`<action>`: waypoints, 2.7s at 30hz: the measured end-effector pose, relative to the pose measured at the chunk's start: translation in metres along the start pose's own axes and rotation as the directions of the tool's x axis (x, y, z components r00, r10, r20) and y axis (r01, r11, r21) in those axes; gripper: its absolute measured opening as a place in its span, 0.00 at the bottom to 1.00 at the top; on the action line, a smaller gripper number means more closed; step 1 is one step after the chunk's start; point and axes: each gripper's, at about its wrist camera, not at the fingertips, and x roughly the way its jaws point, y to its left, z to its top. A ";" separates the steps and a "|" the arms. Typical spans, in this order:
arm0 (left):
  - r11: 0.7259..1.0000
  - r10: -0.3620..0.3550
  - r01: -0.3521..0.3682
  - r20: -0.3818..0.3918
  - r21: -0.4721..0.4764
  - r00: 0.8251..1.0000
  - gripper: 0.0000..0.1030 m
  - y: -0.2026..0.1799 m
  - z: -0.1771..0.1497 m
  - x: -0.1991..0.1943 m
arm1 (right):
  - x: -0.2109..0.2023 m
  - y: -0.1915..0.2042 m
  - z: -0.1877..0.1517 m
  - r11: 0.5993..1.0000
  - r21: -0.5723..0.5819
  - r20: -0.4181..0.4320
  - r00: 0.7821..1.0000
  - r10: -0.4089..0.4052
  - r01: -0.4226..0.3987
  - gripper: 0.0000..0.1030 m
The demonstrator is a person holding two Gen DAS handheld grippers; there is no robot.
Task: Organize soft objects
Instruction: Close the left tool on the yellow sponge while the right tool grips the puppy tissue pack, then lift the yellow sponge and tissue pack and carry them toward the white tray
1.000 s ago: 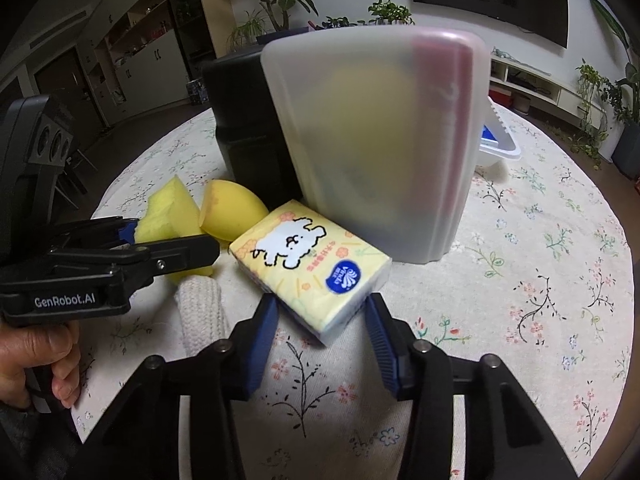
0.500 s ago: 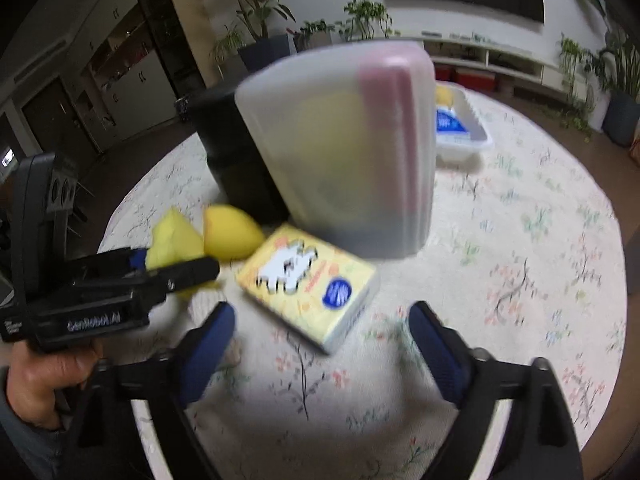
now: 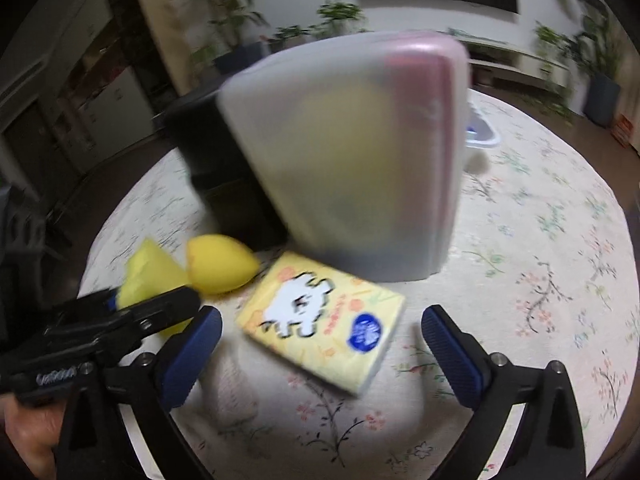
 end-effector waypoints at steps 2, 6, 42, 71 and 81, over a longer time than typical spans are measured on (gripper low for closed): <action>1.000 0.004 -0.004 0.000 0.001 1.000 0.54 0.000 0.000 0.000 | 0.002 -0.002 -0.002 1.000 0.016 -0.009 1.000 0.008 -0.008 1.00; 1.000 -0.014 0.014 0.003 -0.020 1.000 0.54 0.003 0.002 0.000 | 0.005 -0.006 -0.002 0.999 0.044 -0.011 1.000 0.024 -0.024 1.00; 0.990 0.087 -0.089 0.025 0.110 0.996 0.52 -0.019 -0.008 -0.019 | -0.069 -0.064 -0.023 0.993 -0.063 0.034 0.994 -0.101 0.103 0.87; 0.961 0.231 -0.249 0.145 0.122 0.962 0.52 0.038 0.126 -0.084 | -0.108 -0.205 0.113 0.950 -0.039 0.155 0.941 -0.301 0.310 0.87; 0.923 0.236 -0.271 0.154 0.273 0.959 0.52 0.000 0.207 -0.049 | -0.082 -0.214 0.211 0.942 -0.082 0.184 0.934 -0.305 0.324 0.87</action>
